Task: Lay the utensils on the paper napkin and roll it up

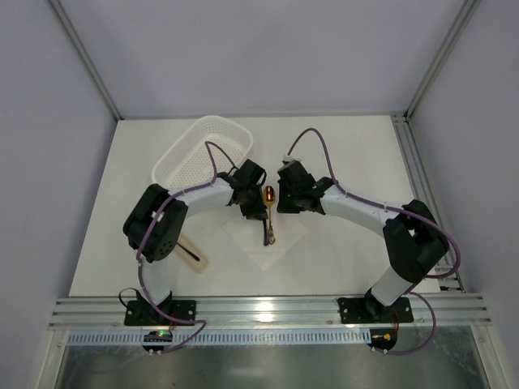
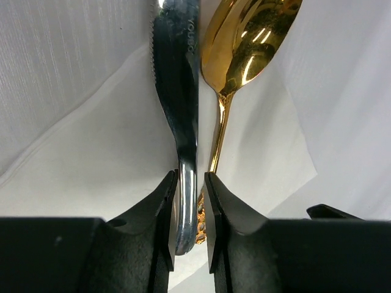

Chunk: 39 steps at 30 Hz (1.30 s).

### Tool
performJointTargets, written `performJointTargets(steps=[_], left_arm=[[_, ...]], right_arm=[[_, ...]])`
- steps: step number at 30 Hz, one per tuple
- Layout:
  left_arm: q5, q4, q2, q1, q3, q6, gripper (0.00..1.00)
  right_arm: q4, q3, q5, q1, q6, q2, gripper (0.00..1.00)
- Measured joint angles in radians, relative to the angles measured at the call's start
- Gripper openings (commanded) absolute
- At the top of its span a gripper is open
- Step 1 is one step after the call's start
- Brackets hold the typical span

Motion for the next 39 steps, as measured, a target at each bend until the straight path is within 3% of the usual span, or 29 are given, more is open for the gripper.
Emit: performJointTargets(steps=[14,21,25,30,39], left_arm=[[-0.027,-0.061,-0.029,0.0,0.042,0.002,0.31],[-0.202,-0.245,-0.233,0.019,0.101,0.006,0.34],[-0.285,-0.314,-0.462,0.132,0.009,-0.029,0.35],[-0.352,-0.406,-0.684,0.353,-0.197,-0.079,0.34],[-0.328,-0.472,-0.736,0.517,-0.433,-0.148,0.28]], right_arm=[[-0.014,0.0,0.017,0.0,-0.027,-0.066,0.24],[-0.017,-0.018,-0.004,0.0,-0.054,-0.091,0.24],[-0.015,-0.057,-0.013,0.0,-0.062,-0.139,0.24],[-0.005,-0.087,-0.031,0.0,-0.077,-0.204,0.24],[0.01,-0.125,-0.048,0.0,-0.092,-0.286,0.24]])
